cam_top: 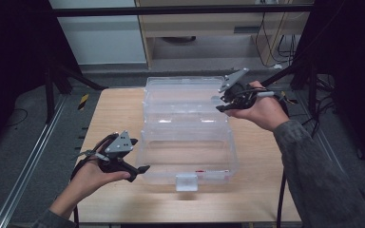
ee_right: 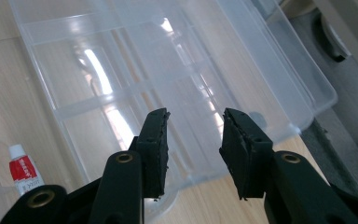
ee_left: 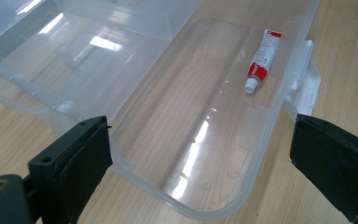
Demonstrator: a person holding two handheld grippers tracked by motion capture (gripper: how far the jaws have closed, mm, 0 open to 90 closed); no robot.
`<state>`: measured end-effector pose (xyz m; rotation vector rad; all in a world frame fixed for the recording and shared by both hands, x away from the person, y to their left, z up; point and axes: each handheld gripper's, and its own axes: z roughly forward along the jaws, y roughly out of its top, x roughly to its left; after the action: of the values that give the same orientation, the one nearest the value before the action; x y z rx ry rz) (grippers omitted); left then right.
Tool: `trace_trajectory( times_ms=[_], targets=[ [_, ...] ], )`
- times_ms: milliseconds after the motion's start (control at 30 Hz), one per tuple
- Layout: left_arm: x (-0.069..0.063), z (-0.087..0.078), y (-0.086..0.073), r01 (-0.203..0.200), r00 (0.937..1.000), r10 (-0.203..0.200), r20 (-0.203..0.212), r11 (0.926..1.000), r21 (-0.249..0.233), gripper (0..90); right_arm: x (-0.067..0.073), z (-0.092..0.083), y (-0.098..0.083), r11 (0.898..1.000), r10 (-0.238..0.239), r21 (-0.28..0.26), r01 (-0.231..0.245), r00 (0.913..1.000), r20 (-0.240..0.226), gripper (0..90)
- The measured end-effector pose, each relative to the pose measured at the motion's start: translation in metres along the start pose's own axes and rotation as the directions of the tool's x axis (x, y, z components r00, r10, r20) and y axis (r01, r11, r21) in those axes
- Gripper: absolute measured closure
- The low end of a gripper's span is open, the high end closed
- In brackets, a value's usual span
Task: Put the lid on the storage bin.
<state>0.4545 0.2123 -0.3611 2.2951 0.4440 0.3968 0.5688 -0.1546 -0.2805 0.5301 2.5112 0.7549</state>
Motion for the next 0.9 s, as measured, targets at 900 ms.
trace_trajectory(
  times_ms=[900],
  targets=[
    [-0.006, 0.021, 0.006, -0.079, 0.9940, 0.072, 0.082, 0.9937, 0.080, 4.8, 0.000, 0.045, 0.027, 0.960, -0.218, 0.142, 0.240, 0.9640, -0.152, 76.1]
  ],
)
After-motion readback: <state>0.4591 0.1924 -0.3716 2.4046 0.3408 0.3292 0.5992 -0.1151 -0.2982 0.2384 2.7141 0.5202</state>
